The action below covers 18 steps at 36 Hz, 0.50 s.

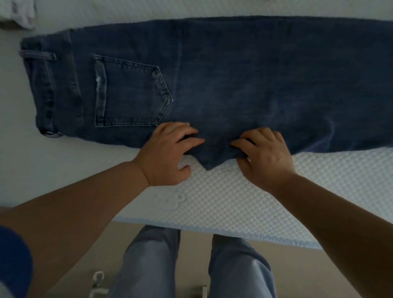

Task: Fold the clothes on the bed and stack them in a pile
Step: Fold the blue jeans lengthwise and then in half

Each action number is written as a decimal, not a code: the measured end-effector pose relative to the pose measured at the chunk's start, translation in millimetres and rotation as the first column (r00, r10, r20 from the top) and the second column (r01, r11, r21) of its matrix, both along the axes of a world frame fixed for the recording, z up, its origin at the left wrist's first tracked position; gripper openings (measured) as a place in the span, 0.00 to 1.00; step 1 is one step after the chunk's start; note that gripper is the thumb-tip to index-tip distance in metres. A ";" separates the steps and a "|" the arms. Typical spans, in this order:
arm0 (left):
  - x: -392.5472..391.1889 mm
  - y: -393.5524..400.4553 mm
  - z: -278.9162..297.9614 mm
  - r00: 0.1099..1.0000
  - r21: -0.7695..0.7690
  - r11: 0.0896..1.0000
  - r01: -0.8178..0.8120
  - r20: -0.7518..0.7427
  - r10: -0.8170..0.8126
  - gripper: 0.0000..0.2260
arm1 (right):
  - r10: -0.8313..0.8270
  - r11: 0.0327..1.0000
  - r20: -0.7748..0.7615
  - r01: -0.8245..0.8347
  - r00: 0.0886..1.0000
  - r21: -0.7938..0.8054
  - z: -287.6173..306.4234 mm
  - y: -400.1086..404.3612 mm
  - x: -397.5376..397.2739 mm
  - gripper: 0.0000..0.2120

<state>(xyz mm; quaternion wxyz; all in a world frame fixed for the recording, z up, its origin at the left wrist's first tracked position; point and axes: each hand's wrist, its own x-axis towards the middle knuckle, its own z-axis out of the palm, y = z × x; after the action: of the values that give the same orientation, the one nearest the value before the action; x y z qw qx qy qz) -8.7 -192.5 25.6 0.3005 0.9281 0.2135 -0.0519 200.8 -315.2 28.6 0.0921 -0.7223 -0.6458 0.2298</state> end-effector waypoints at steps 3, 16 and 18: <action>-5.3 5.2 -4.0 0.999 0.008 0.999 -0.032 0.005 0.032 0.23 | -0.158 0.985 -0.118 0.149 0.980 -0.088 5.7 15.0 -0.7 0.12; 49.4 47.4 -1.9 0.766 -0.243 0.735 -0.633 -0.338 0.548 0.23 | -0.298 0.948 0.193 0.313 0.935 -0.052 -0.1 65.1 -23.7 0.17; 47.5 47.6 2.7 0.765 -0.197 0.751 -0.631 -0.321 0.559 0.21 | -0.296 0.948 0.232 0.315 0.927 -0.049 -9.0 70.4 -23.8 0.16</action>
<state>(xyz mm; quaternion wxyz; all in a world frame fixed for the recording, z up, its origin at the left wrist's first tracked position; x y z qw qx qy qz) 38.8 -144.9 28.3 0.4069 0.7417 0.5245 -0.0964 177.0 -244.8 19.6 0.0234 -0.8383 -0.5214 0.1579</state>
